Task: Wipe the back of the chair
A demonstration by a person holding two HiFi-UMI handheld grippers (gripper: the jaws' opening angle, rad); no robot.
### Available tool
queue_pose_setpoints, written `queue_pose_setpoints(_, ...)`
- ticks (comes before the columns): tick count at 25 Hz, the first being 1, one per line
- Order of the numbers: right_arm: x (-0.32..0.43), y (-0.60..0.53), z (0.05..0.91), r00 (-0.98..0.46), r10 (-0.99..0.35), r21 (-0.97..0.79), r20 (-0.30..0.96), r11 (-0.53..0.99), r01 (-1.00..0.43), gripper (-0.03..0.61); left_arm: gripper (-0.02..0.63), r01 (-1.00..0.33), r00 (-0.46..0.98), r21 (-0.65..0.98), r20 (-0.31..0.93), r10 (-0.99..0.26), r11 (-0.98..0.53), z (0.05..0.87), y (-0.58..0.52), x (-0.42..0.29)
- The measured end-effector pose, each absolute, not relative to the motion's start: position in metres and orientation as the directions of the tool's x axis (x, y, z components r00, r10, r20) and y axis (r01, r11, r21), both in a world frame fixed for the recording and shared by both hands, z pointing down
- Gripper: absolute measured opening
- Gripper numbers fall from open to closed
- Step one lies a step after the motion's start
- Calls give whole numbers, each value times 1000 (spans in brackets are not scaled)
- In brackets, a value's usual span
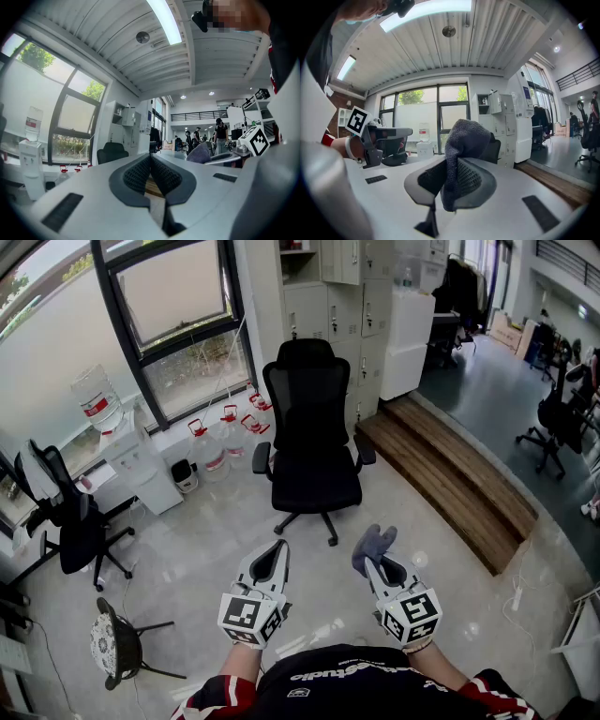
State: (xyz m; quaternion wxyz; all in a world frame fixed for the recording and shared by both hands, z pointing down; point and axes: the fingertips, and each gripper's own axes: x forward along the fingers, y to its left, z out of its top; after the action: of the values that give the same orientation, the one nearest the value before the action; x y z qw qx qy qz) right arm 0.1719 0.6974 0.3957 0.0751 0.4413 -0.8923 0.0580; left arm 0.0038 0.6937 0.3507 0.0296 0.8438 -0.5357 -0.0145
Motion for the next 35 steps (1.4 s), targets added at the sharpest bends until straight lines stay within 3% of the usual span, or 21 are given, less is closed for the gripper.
queue_pose_setpoints(35,117,704,416,-575,-793,-66,203,574,-816,64,25,-872,482,115,30,-876,-476,386,691,-50)
